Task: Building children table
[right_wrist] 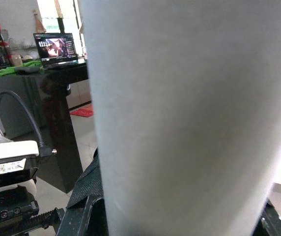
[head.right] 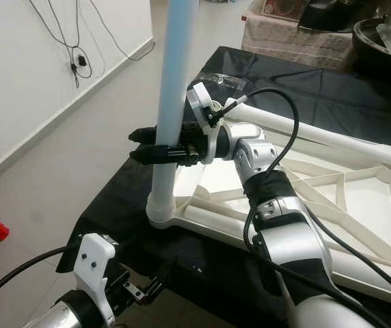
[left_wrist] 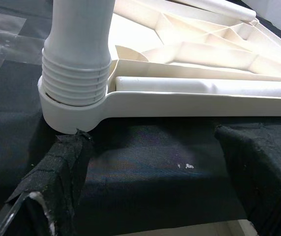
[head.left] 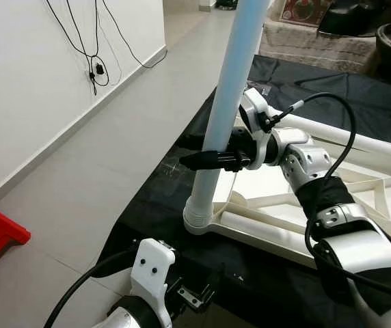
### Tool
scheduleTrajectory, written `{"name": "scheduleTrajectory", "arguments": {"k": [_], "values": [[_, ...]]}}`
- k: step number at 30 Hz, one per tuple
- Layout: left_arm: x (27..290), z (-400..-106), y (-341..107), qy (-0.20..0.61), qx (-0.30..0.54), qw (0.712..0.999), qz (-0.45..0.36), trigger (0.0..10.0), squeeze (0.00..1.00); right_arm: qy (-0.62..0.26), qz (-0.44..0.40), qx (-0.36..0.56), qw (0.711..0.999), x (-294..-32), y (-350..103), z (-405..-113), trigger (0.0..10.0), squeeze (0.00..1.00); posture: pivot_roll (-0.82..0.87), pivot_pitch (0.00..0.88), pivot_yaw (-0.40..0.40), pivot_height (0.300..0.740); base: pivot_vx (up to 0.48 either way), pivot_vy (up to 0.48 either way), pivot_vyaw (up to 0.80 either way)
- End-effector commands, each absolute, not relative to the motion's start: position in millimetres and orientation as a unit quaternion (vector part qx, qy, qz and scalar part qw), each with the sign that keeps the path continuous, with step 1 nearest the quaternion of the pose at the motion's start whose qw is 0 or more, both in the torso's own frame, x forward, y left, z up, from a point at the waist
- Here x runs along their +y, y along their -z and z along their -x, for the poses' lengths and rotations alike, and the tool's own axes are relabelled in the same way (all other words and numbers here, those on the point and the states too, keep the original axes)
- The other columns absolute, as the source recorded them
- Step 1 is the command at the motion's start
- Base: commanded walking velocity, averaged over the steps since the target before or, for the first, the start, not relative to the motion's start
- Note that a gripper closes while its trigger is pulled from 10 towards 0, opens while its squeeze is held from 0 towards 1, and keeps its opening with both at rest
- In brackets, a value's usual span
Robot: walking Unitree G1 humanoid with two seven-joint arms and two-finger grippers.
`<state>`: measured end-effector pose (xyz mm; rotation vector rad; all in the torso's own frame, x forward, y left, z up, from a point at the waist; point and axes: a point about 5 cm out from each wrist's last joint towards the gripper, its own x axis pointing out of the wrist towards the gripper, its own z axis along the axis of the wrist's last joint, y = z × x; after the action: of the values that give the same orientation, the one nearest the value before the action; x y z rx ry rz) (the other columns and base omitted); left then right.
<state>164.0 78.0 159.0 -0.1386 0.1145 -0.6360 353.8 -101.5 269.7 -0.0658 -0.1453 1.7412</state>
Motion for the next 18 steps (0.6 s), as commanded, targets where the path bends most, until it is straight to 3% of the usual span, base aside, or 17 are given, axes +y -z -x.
{"name": "scheduleTrajectory", "arguments": {"k": [1, 18], "values": [[79, -162, -157, 0.313, 0.065, 0.945, 0.063, 10.0, 0.00, -0.766, 0.047, -0.027, 0.640, -99, -252, -352, 10.0, 0.00, 0.25, 0.193, -0.038, 0.740, 0.000, 0.000, 0.00], [76, -161, -156, 0.316, 0.064, 0.945, 0.057, 10.0, 0.00, -0.735, 0.105, 0.008, 0.670, -83, -232, -351, 10.0, 0.00, 0.25, 0.172, -0.040, 0.740, 0.000, 0.000, 0.00]]}}
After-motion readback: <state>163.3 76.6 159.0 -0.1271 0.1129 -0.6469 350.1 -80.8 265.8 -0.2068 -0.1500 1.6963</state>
